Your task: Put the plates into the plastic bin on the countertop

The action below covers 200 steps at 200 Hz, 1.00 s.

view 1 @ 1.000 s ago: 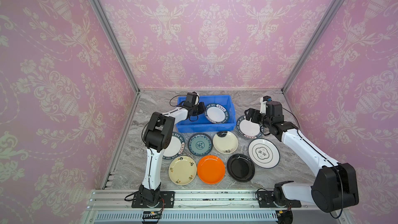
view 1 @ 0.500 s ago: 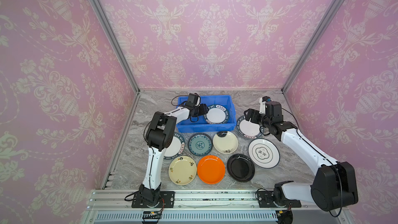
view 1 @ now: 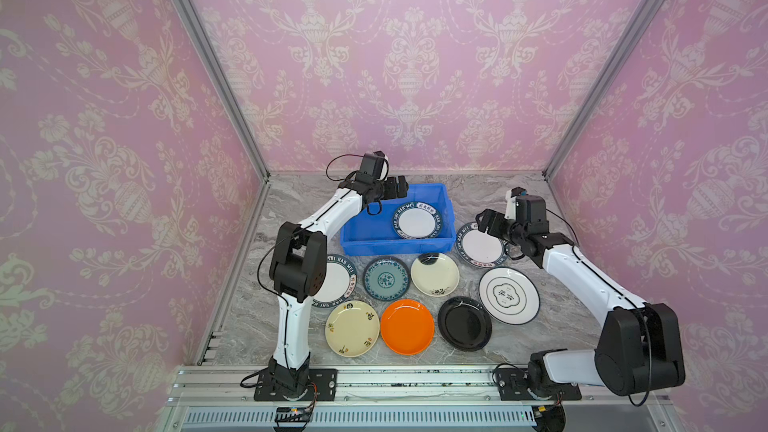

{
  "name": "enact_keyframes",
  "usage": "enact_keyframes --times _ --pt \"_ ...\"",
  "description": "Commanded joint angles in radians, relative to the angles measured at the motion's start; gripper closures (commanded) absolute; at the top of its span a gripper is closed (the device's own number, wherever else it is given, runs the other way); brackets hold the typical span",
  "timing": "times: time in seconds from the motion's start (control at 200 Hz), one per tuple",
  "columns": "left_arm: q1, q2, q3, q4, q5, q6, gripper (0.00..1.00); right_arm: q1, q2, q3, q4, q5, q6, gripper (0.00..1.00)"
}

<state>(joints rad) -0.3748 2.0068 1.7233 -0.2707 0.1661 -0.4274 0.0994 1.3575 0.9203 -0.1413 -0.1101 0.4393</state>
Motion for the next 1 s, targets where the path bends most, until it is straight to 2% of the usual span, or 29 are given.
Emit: enact_keyframes --times 0.0,0.04,0.13,0.23,0.47,0.826,0.956,0.996 --pt "-0.007 -0.234 -0.167 0.073 -0.172 0.001 0.01 0.003 -0.052 0.018 -0.026 -0.032 0.009 0.1" --pt "-0.005 -0.306 -0.24 0.109 -0.16 -0.027 0.01 0.006 -0.064 0.01 -0.033 -0.051 0.015 0.11" --pt "0.002 -0.424 -0.348 0.125 0.008 -0.009 0.01 0.013 -0.089 -0.014 -0.063 -0.096 0.021 0.14" --pt "0.001 -0.517 -0.452 0.112 0.094 -0.03 0.01 0.033 -0.114 -0.043 -0.114 -0.147 0.024 0.22" --pt "-0.003 -0.66 -0.646 0.082 0.13 -0.068 0.01 0.147 -0.18 -0.156 -0.19 -0.181 0.065 0.28" --pt "-0.013 -0.671 -0.737 0.072 0.198 -0.075 0.01 0.186 -0.21 -0.339 -0.061 -0.215 0.194 0.34" --pt "-0.016 -0.673 -0.739 0.042 0.196 -0.054 0.01 0.186 -0.188 -0.369 -0.015 -0.228 0.223 0.37" --pt "-0.016 -0.667 -0.736 0.037 0.2 -0.05 0.01 0.186 -0.176 -0.373 -0.001 -0.232 0.228 0.41"
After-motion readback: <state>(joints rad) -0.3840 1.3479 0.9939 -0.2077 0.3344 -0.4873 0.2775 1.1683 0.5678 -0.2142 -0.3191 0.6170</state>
